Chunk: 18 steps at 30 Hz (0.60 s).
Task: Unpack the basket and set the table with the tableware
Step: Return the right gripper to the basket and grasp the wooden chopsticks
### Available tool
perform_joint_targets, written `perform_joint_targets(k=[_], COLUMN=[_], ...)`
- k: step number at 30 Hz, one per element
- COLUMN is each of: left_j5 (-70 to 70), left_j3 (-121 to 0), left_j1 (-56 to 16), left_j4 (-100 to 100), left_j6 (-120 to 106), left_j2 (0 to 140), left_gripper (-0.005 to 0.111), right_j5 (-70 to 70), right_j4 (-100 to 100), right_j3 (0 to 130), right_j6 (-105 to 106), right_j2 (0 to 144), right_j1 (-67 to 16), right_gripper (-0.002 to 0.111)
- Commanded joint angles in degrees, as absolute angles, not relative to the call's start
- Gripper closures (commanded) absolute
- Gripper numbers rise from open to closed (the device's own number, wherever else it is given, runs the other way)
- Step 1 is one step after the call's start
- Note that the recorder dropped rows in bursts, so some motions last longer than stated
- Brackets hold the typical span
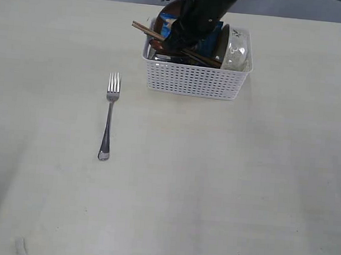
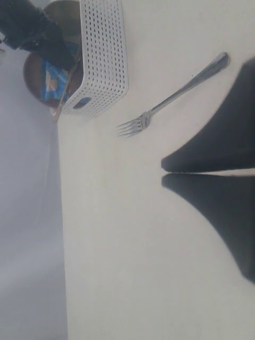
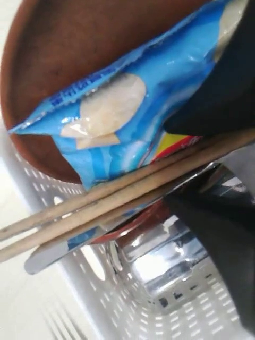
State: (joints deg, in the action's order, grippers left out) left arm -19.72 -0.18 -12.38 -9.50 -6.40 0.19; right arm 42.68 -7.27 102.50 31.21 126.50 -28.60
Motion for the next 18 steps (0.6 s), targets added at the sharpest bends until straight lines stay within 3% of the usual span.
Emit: perform_joint_targets(k=[1,18], left_j5=[-19.62,-19.62], left_j3=[0.0,0.0], left_j1=[-12.71,-12.71], left_j4=[-9.38,-9.38], left_j6=[-6.44,-6.44], left_j2=[0.0,0.0], left_gripper=[0.107,0.107], right_j5=[42.7,40.56], right_j4=[-10.89,-10.05], right_j3=[102.49,102.49], right_j6=[35.24,35.93], right_j2=[126.35,131.11], right_j1=[-28.28,-28.28], right_gripper=[0.073,0.073])
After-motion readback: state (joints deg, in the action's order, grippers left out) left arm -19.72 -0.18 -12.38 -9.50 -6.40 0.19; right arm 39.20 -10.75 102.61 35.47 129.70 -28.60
